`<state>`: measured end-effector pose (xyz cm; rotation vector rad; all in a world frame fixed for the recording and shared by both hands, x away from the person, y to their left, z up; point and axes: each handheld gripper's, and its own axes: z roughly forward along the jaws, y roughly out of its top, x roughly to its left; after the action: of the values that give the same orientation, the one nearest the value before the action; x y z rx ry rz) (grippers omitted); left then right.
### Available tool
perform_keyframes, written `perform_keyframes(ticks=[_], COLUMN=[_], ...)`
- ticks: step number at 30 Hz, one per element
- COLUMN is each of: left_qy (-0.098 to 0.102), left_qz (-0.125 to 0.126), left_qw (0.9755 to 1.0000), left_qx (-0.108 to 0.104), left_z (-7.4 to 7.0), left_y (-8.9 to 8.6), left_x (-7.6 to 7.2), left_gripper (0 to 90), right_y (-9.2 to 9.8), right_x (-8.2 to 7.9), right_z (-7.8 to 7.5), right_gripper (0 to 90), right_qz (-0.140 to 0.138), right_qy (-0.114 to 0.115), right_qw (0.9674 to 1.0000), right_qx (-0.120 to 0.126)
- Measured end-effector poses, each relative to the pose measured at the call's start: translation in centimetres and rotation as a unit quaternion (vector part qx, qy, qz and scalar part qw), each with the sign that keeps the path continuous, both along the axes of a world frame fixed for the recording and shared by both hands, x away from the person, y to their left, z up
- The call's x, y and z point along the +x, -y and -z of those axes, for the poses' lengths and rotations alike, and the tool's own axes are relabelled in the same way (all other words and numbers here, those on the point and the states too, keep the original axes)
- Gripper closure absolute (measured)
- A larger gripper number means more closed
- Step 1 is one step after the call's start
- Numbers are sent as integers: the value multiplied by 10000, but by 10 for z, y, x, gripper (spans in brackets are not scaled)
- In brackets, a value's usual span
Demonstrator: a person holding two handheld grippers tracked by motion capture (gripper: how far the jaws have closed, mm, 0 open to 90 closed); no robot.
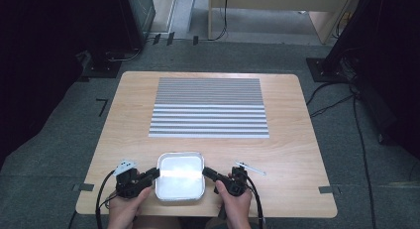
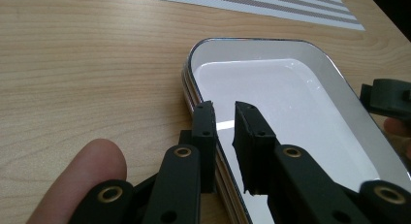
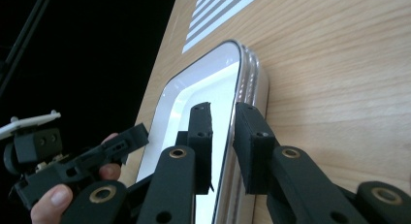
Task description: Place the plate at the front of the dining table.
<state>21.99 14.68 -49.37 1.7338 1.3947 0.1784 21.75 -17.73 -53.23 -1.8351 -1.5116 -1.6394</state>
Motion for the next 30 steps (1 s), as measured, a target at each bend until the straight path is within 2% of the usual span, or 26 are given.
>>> perform_keyframes(ticks=[3,9,12,20,26,27,28,29,30], left_qy=[-111,-279,-287,-273,-223,-226,-226,-240,-240], left_qz=[1,47,46,25,19,126,126,309,309], left_qw=[9997,9988,9987,9987,9988,9980,9980,9971,9971], left_qx=[-217,-397,-411,-421,-429,-584,-584,-651,-651], left_z=[0,2,2,2,1,1,1,1,1], left_y=[-3,-7,-7,-7,-6,-6,-6,0,0], left_x=[1,3,3,3,2,2,2,2,2], left_gripper=[787,781,781,780,779,782,778,771,766], right_y=[-1,-1,-1,2,3,3,3,3,3], right_x=[-1,0,0,-1,-2,-3,-3,-3,-3], right_z=[0,0,1,-1,-2,-4,-4,-5,-5], right_gripper=[777,773,773,777,777,779,779,775,775], right_qz=[-18,-36,-44,5,45,60,60,15,15], right_qy=[21,-10,30,84,98,111,111,98,98], right_qw=[10000,10000,10000,9997,9996,9995,9995,9992,9992], right_qx=[-24,10,8,241,276,303,303,384,384])
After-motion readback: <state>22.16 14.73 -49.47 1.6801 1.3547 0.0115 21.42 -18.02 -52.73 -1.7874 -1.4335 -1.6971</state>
